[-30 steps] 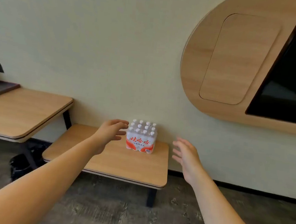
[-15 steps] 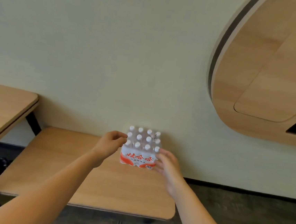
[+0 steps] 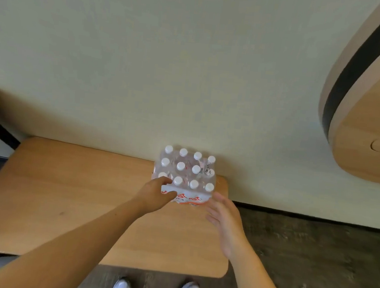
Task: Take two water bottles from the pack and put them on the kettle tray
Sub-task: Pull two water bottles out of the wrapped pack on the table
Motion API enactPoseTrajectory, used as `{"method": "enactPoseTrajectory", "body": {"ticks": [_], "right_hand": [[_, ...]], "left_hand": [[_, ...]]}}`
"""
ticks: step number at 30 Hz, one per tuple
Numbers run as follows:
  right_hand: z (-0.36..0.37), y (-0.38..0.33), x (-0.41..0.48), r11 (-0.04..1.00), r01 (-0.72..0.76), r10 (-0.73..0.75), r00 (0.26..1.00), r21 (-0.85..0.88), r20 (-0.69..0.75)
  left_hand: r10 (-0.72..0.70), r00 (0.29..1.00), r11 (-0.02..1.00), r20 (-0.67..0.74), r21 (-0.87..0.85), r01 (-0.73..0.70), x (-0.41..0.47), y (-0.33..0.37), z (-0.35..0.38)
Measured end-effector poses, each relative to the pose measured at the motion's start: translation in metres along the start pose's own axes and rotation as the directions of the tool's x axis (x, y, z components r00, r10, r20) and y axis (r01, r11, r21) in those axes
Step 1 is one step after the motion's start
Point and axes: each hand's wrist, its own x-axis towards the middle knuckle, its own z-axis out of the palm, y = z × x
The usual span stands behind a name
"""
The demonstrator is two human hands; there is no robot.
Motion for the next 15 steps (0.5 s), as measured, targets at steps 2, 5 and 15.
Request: {"method": "enactPoseTrajectory", "body": {"ticks": [2, 5, 15], "right_hand": [[-0.006, -0.003, 0.019, 1.000, -0.003, 0.003, 1.000, -0.002, 0.015], [-0.016, -0.010, 0.048, 1.000, 0.002, -0.001, 0.999, -0.026, 0.044], [-0.013, -0.025, 0.146, 0.950, 0.178, -0.117, 0.965, -0.258, 0.235]], "left_hand": [[-0.007, 1.000, 1.000, 0.004, 0.030, 0.007, 0.015, 0.005, 0.011], [-0.022, 0.999, 0.996, -0.028, 0.084, 0.024, 0.032, 0.011, 0.022], [-0.074, 0.971, 0.954, -0.226, 0.267, 0.135, 0.099, -0.007, 0.038]]}}
